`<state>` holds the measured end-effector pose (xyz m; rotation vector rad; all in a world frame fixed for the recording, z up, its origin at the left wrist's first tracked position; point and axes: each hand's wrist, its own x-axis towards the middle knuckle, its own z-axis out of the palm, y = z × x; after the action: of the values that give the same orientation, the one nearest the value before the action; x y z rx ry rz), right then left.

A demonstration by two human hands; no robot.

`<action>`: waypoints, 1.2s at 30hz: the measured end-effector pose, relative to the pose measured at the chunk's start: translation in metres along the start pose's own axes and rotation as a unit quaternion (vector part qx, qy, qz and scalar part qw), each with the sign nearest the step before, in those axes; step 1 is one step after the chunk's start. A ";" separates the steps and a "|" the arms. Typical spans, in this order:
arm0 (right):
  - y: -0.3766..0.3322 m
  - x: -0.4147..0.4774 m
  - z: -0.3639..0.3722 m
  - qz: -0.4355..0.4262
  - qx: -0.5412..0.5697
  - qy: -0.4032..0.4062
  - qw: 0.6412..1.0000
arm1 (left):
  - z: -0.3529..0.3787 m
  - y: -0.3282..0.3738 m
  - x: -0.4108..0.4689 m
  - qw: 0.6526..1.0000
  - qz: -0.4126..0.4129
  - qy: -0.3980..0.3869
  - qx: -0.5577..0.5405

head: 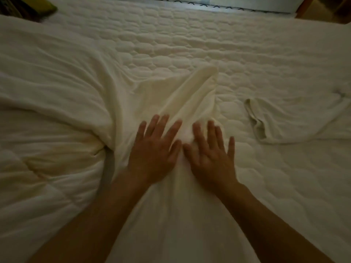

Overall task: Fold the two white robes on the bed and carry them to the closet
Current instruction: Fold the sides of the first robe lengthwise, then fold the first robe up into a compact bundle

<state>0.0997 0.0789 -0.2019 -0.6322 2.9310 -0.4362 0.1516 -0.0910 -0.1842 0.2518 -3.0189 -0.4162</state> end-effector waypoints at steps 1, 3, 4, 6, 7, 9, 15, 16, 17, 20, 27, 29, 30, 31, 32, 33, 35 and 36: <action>0.014 0.006 0.006 0.035 -0.007 -0.011 0.999 | 0.002 -0.009 0.027 1.000 -0.011 -0.023 -0.011; 0.040 0.008 0.019 0.079 0.001 0.021 0.997 | 0.010 -0.041 0.068 0.994 -0.061 -0.083 0.031; 0.043 0.009 0.023 0.077 -0.002 0.035 0.996 | 0.013 -0.060 0.083 0.990 -0.080 -0.101 0.060; 0.043 0.011 0.031 0.075 -0.001 0.063 0.995 | 0.013 -0.089 0.104 0.990 -0.090 -0.085 0.073; 0.043 0.011 0.034 0.080 0.006 0.083 0.993 | 0.012 -0.095 0.112 0.990 -0.093 -0.073 0.074; 0.048 0.014 0.040 0.078 0.014 0.108 0.991 | 0.013 -0.102 0.128 0.990 -0.097 -0.067 0.083; 0.065 0.025 0.039 0.037 0.008 0.226 0.973 | 0.019 -0.111 0.136 0.985 -0.097 0.080 -0.114; 0.069 0.041 0.028 0.053 0.022 0.245 0.968 | 0.021 -0.112 0.134 0.976 -0.106 0.109 -0.159; 0.066 0.065 0.009 0.095 0.060 0.235 0.965 | 0.023 -0.114 0.132 0.966 -0.113 0.124 -0.199; 0.038 0.139 -0.028 0.256 0.219 0.091 0.937 | 0.035 -0.127 0.132 0.940 -0.136 0.140 -0.280; 0.006 0.130 -0.045 0.229 0.252 -0.050 0.939 | 0.028 -0.128 0.134 0.932 -0.161 0.127 -0.298; 0.008 0.103 -0.047 0.215 0.238 -0.058 0.945 | 0.024 -0.125 0.132 0.935 -0.161 0.121 -0.291; 0.011 0.098 -0.046 0.209 0.237 -0.051 0.947 | 0.023 -0.126 0.132 0.937 -0.164 0.115 -0.287; 0.020 0.098 -0.043 0.199 0.231 -0.033 0.952 | 0.021 -0.125 0.131 0.936 -0.171 0.108 -0.290; 0.033 0.101 -0.039 0.193 0.219 -0.002 0.956 | 0.019 -0.126 0.133 0.928 -0.181 0.098 -0.310; 0.045 0.105 -0.038 0.179 0.205 0.040 0.961 | 0.016 -0.124 0.135 0.920 -0.189 0.088 -0.333; 0.066 0.109 -0.029 0.140 0.168 0.092 0.971 | 0.009 -0.122 0.136 0.919 -0.207 0.075 -0.326; 0.073 0.107 -0.022 0.135 0.140 0.099 0.976 | 0.007 -0.121 0.135 0.932 -0.207 0.073 -0.288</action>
<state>-0.0293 0.1032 -0.2079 -0.1581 2.9883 -0.9032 0.0366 -0.2277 -0.2163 0.8196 -2.5334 -1.2183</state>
